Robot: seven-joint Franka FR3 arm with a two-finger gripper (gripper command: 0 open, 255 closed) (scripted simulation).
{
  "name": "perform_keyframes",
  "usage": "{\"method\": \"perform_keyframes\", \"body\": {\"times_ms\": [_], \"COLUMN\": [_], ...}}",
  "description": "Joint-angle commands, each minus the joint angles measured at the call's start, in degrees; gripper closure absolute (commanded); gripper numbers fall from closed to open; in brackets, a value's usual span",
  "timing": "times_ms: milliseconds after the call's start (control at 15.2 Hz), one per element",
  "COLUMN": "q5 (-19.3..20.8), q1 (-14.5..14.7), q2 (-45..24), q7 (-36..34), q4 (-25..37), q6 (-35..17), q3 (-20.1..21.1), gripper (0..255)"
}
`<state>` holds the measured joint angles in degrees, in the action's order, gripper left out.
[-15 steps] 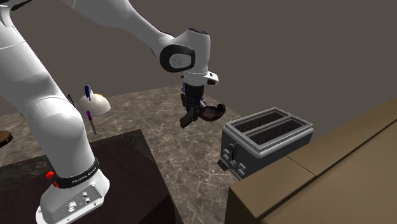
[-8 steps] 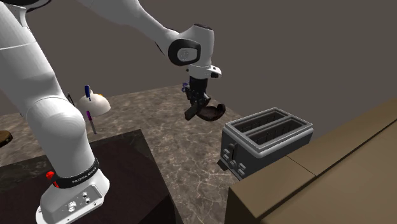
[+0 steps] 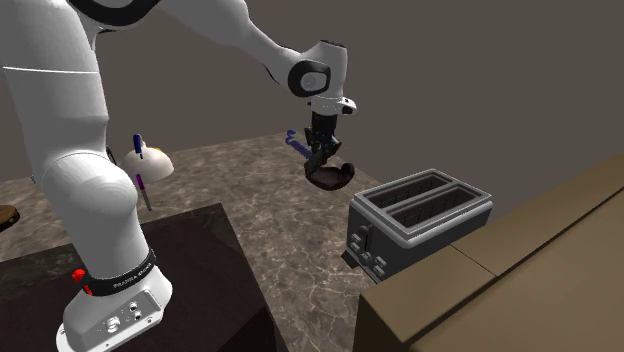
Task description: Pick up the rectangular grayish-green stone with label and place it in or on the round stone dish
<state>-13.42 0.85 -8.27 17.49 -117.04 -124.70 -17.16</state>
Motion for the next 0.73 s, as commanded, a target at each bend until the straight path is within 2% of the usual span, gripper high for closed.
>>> {"method": "perform_keyframes", "body": {"times_ms": [0,396,462,660], "q5": [-0.9,-3.0,-3.4,-3.8], "q1": [0.3,0.7,0.7,0.6], "q2": [-3.7,-15.6,-18.9,-19.8], "q7": [-0.9,-4.2,-5.2,-4.7], "q4": [5.2,22.0,27.1,26.0], "q6": [1.5,6.3,8.0,6.1], "q3": [0.6,2.5,3.0,3.2], "gripper": [255,255,255,255]}}
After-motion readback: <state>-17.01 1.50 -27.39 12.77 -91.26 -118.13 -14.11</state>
